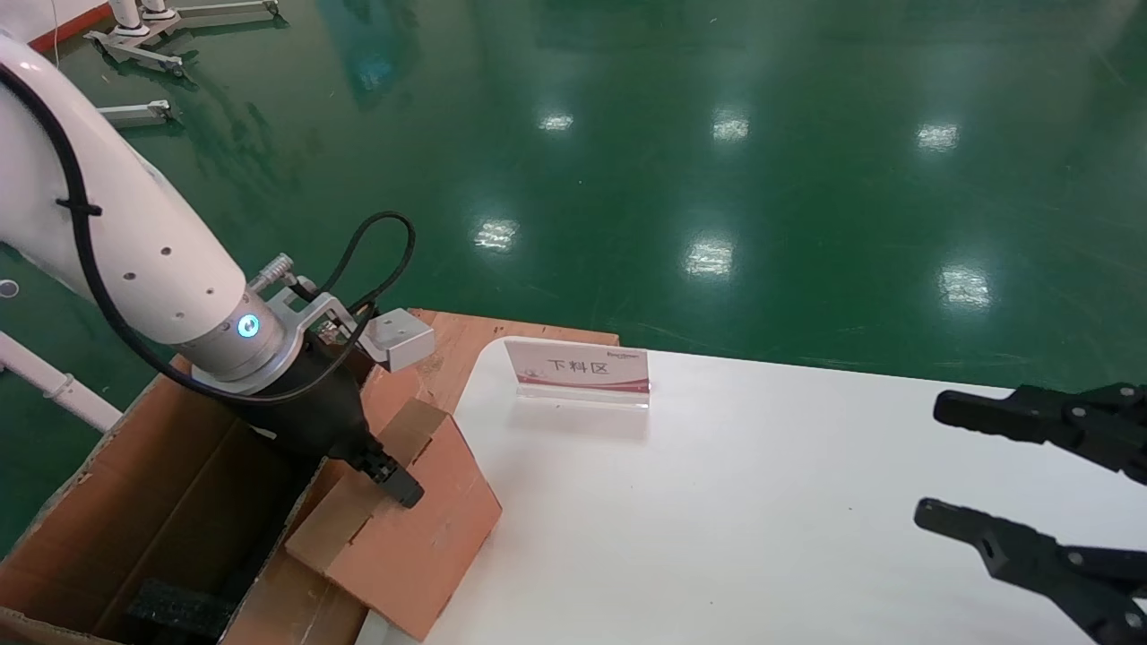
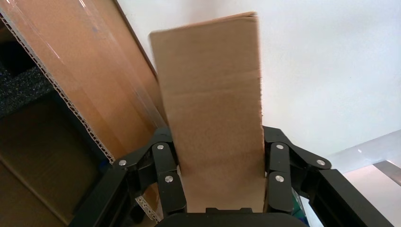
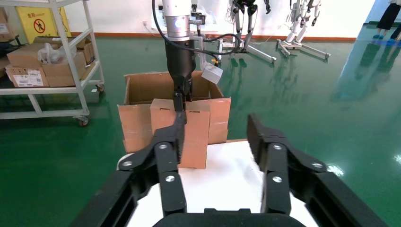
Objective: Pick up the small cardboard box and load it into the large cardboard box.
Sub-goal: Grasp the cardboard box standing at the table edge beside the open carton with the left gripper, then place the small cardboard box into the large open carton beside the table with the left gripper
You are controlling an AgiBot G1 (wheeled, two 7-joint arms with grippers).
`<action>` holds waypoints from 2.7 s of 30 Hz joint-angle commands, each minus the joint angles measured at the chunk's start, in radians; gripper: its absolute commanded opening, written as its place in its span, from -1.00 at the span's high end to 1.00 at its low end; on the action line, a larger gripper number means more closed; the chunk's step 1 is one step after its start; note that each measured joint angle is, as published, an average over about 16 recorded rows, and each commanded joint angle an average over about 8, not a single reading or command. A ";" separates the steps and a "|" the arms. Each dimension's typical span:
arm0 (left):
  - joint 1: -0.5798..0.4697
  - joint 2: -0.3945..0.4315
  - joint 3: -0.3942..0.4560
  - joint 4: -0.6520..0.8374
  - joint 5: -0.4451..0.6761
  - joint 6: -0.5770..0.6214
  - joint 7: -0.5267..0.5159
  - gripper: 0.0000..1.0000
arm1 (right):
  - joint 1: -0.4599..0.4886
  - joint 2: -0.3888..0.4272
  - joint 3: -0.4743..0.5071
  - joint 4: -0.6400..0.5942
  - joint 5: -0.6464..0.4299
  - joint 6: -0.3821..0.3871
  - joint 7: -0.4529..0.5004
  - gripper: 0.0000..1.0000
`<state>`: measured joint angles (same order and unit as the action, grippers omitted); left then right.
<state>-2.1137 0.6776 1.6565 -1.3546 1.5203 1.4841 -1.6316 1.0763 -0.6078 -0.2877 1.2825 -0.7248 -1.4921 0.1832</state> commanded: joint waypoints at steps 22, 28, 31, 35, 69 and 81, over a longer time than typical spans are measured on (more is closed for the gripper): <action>-0.013 -0.007 -0.029 0.028 -0.042 -0.025 0.059 1.00 | 0.000 0.000 -0.001 -0.001 0.000 0.000 0.000 1.00; -0.088 -0.032 -0.078 0.035 -0.064 -0.032 0.129 1.00 | 0.001 0.000 -0.001 -0.001 0.000 0.000 -0.001 1.00; -0.139 -0.047 -0.108 0.052 -0.074 -0.026 0.167 1.00 | 0.001 0.000 -0.001 -0.001 0.000 0.000 -0.001 1.00; -0.203 -0.064 -0.145 0.089 -0.093 -0.011 0.209 1.00 | 0.001 0.000 -0.001 -0.001 0.001 0.000 -0.001 1.00; -0.752 -0.126 0.364 0.366 -0.125 0.117 0.455 1.00 | 0.001 0.001 -0.004 -0.001 0.002 0.001 -0.002 -1.00; -0.766 -0.091 0.700 0.438 -0.244 0.120 0.446 1.00 | 0.001 0.001 -0.004 -0.001 0.002 0.001 -0.002 -1.00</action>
<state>-2.8781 0.5814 2.3416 -0.9128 1.2781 1.6011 -1.1774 1.0777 -0.6064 -0.2919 1.2815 -0.7224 -1.4910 0.1808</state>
